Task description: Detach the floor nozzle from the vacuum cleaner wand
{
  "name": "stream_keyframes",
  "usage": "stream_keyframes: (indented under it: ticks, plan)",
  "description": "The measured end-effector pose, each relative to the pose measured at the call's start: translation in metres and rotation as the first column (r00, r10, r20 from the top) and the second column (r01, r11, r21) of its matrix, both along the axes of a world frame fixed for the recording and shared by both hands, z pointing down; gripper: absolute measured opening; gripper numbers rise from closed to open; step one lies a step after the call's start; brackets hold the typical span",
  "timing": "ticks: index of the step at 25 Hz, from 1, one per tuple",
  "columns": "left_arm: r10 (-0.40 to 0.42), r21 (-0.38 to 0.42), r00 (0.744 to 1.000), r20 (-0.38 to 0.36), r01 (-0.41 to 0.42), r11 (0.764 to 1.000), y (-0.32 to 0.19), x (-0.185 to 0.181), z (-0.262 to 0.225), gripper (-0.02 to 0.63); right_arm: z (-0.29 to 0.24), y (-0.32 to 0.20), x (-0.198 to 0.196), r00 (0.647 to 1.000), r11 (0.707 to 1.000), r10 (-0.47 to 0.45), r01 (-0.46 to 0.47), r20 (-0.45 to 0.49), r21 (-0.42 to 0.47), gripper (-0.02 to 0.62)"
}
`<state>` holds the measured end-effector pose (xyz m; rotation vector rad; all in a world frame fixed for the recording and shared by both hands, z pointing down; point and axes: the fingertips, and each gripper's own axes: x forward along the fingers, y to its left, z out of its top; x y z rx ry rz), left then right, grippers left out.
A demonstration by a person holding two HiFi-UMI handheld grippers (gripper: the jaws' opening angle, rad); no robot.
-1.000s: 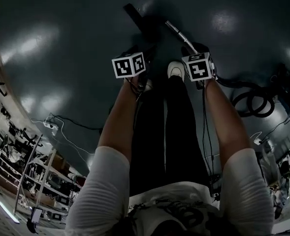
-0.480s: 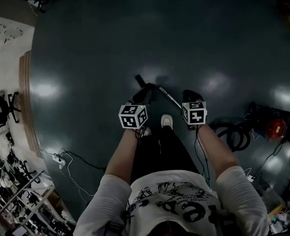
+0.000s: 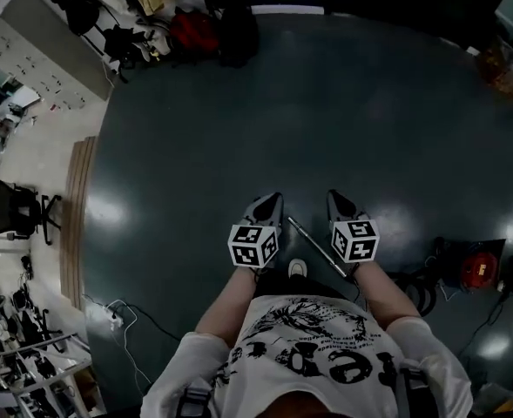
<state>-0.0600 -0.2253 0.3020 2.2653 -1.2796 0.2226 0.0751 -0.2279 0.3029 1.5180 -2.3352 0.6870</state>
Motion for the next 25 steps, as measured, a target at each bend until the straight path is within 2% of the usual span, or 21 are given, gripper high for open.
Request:
stream_keyframes:
  ticks: [5, 11, 13, 16, 21, 25]
  plan:
    - [-0.002, 0.118, 1.000, 0.007, 0.002, 0.993, 0.015, 0.008, -0.073, 0.005, -0.065, 0.012, 0.009, 0.999, 0.991, -0.033, 0.032, 0.006, 0.132, 0.003]
    - [-0.010, 0.222, 0.998, 0.059, -0.003, 0.975, 0.006, -0.001, -0.112, 0.005, -0.099, 0.013, 0.007, 0.996, 0.965, -0.078, 0.085, -0.040, 0.248, 0.003]
    - [-0.029, 0.236, 0.996, 0.084, 0.009, 0.972, 0.005, -0.006, -0.117, 0.005, -0.102, 0.014, 0.005, 0.995, 0.961, -0.089, 0.098, -0.047, 0.257, 0.003]
    - [-0.045, 0.245, 0.996, 0.079, 0.025, 0.969, 0.007, -0.007, -0.123, 0.005, -0.104, 0.017, 0.003, 0.992, 0.957, -0.113, 0.125, -0.062, 0.260, 0.003]
    - [-0.019, 0.290, 0.996, 0.085, -0.006, 0.957, 0.014, 0.007, -0.133, 0.005, -0.102, 0.023, 0.000, 0.991, 0.962, -0.129, 0.134, -0.036, 0.236, 0.002]
    - [-0.009, 0.287, 0.998, 0.061, -0.009, 0.958, 0.016, 0.005, -0.136, 0.005, -0.101, 0.023, -0.007, 0.990, 0.962, -0.141, 0.140, -0.015, 0.235, 0.002]
